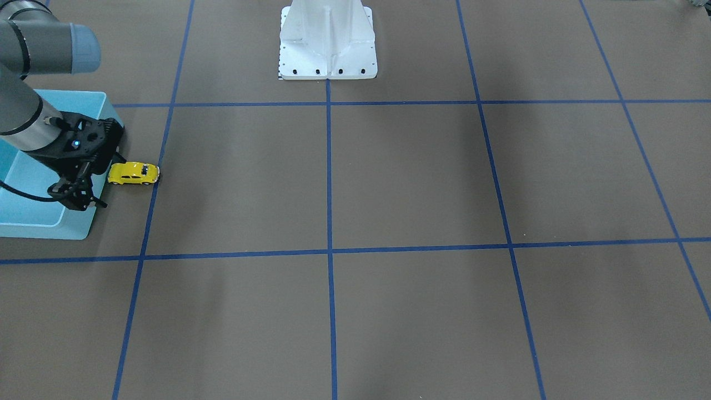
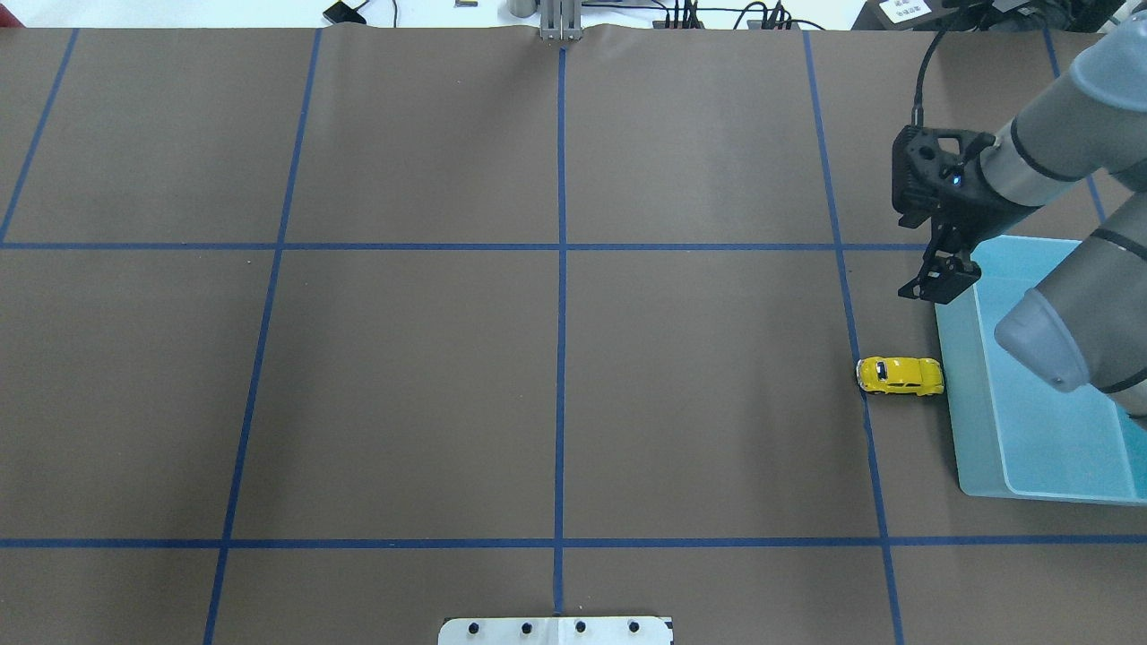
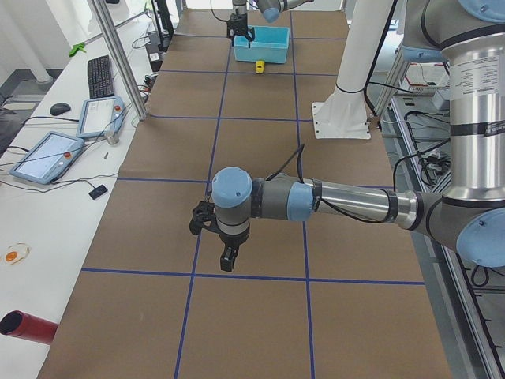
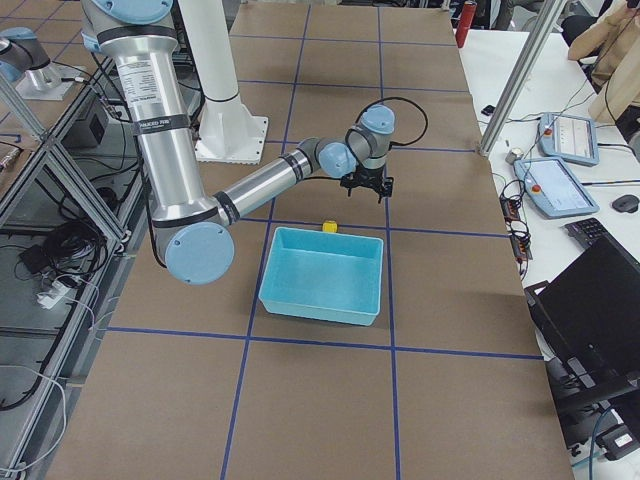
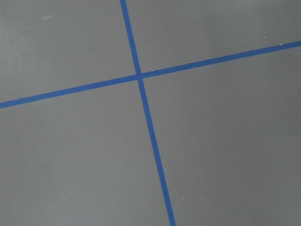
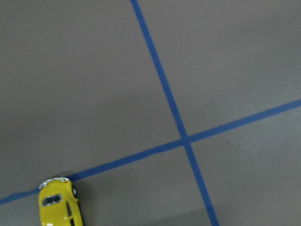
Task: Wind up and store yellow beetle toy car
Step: 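Reach the right gripper down to the car beside the blue bin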
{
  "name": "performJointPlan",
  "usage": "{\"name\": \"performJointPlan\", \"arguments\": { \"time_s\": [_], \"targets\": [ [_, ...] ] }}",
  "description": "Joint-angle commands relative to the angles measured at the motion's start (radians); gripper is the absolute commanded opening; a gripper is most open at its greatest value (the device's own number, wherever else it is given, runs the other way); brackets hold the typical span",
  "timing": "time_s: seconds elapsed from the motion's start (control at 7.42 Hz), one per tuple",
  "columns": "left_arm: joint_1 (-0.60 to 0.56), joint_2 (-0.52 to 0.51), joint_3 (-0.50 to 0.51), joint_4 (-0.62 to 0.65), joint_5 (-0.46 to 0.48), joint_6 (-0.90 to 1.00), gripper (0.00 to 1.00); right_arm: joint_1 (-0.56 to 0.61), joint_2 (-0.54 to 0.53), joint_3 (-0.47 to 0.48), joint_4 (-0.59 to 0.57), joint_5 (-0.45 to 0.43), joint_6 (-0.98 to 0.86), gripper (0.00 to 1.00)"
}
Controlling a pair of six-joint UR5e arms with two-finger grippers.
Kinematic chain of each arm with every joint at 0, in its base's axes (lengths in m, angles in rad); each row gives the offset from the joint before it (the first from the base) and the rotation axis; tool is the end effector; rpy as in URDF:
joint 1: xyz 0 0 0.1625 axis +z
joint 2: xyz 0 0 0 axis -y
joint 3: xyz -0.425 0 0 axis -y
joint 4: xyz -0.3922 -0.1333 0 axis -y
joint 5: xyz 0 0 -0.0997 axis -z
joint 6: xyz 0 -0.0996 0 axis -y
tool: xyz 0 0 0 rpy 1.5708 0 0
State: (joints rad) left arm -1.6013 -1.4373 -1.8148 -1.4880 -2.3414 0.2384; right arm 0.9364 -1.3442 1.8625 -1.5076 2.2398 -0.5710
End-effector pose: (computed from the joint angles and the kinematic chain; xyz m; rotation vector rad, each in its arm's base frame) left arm -0.0772 -0.4327 0.6091 0.1296 0.7615 0.2082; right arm -0.2757 -0.4954 0.3929 0.5825 -0.7216 -1.3194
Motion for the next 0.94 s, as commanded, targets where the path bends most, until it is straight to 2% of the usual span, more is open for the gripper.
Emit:
{"name": "performJointPlan", "arguments": {
  "time_s": [0.0, 0.13, 0.4, 0.54, 0.81],
  "targets": [
    [-0.006, 0.002, 0.070, -0.015, 0.008, 0.024, 1.00, -0.062, -0.003, 0.035, -0.002, -0.023, -0.042, 1.00],
    [-0.006, -0.003, 0.098, -0.050, 0.010, 0.021, 1.00, -0.065, -0.012, 0.047, -0.002, -0.032, -0.125, 1.00],
    [-0.006, -0.005, 0.110, -0.067, 0.004, 0.013, 1.00, -0.065, -0.024, 0.040, -0.006, -0.037, -0.144, 1.00],
    [-0.006, -0.006, 0.112, -0.066, 0.004, 0.010, 1.00, -0.082, -0.048, 0.046, -0.006, -0.084, -0.159, 1.00],
    [-0.006, -0.006, 0.101, -0.064, 0.002, 0.010, 1.00, -0.151, -0.093, 0.032, -0.005, -0.109, -0.249, 1.00]
  ]
}}
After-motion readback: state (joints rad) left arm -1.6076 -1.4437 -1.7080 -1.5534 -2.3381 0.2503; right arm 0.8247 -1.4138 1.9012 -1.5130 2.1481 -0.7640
